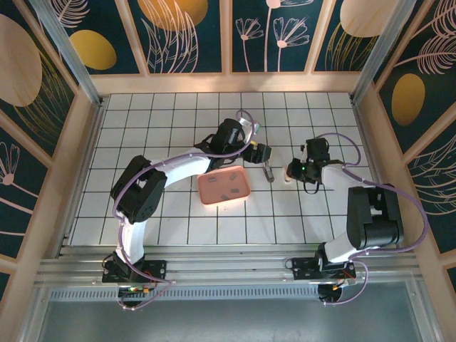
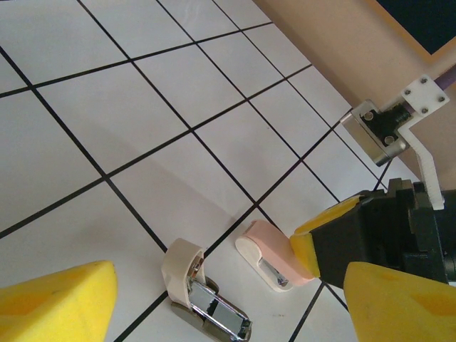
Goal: Load the staples into the stapler
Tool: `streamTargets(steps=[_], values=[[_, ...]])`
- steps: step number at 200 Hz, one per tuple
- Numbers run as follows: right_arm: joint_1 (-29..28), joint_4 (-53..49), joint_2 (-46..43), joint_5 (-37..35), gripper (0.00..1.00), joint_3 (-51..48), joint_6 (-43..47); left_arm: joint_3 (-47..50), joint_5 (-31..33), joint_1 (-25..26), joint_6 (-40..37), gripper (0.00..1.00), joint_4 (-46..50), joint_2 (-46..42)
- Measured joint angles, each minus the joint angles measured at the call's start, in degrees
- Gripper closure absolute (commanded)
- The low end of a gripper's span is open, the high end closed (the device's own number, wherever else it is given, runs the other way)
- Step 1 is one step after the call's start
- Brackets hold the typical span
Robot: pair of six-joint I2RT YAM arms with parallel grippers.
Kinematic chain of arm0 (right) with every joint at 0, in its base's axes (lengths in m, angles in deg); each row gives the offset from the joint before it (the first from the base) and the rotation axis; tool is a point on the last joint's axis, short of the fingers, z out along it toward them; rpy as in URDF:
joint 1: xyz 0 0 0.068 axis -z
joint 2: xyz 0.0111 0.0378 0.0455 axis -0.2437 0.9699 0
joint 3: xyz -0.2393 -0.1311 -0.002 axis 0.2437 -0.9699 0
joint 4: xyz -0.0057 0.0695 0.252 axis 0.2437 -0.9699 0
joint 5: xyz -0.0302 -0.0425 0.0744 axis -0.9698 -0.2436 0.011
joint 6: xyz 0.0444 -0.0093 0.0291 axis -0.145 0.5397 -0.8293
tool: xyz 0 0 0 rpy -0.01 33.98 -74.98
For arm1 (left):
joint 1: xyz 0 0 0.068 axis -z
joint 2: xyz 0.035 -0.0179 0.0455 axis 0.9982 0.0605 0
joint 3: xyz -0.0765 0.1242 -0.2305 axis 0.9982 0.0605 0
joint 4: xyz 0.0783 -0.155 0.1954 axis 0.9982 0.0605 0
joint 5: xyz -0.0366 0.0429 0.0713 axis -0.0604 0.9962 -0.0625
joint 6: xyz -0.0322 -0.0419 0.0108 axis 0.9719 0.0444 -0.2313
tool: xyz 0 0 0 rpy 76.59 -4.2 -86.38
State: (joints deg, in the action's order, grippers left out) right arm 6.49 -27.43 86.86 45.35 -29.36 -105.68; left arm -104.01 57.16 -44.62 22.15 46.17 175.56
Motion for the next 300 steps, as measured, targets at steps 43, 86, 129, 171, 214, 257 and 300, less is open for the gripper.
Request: streamTargets(steps=[43, 86, 129, 171, 214, 257, 300], values=[[-0.37, 0.87, 0.22, -0.94, 0.83, 0.0, 0.0, 0.0, 0.0, 0.0, 0.0, 0.17, 0.0, 0.0], [-0.52, 2.27, 0.42, -1.55, 0.85, -0.33, -0.02, 0.0, 0.0, 0.0, -0.02, 0.17, 0.04, 0.0], [-1.07, 3.21, 0.59, -2.49, 0.86, -0.52, -0.02, 0.0, 0.0, 0.0, -0.02, 0.17, 0.09, 0.0], [-1.51, 4.0, 0.74, -2.75, 0.88, -0.7, -0.04, 0.0, 0.0, 0.0, -0.02, 0.18, 0.11, 0.0], [-2.34, 4.74, 0.9, -3.89, 0.89, -1.01, -0.31, 0.0, 0.0, 0.0, -0.04, 0.17, 0.15, 0.0], [-2.58, 6.6, 0.61, -4.5, 0.89, -2.43, -1.77, 0.0, 0.0, 0.0, -0.04, 0.18, 0.35, 0.0], [-2.69, 7.5, 0.39, -4.55, 0.85, -3.08, -2.69, 0.0, -0.02, 0.0, -0.04, 0.17, 0.37, 0.0]])
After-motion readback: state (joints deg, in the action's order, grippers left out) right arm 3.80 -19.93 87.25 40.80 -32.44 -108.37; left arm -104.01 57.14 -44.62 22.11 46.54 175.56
